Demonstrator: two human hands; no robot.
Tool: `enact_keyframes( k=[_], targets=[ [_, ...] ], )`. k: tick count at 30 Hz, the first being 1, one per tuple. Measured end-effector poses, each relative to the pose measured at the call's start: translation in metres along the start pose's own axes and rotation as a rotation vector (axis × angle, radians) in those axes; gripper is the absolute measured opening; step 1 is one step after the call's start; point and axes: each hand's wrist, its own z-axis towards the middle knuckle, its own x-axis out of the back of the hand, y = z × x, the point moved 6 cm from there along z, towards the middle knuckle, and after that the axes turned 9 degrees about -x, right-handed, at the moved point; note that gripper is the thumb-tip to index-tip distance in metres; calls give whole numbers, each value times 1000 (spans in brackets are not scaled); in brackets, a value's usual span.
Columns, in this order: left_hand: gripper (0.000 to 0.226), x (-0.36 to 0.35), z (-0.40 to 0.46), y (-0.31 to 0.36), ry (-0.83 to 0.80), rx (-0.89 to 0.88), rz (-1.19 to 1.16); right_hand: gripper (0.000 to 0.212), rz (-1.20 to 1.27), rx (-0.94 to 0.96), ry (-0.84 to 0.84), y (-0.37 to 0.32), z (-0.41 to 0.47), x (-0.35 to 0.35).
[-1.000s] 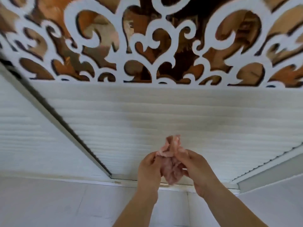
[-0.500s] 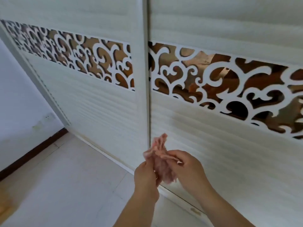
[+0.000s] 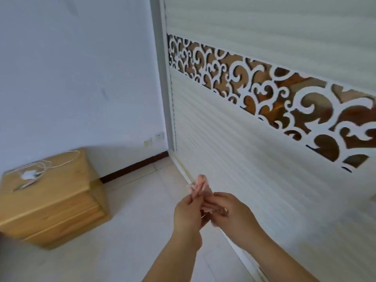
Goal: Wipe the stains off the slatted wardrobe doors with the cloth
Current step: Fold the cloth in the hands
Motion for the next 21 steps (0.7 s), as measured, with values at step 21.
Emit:
enact_keyframes(
  k=[21],
  targets=[
    [16,195,189,128,670,-145,-287,22,-187,555,-381,-181,258,-163]
  ],
)
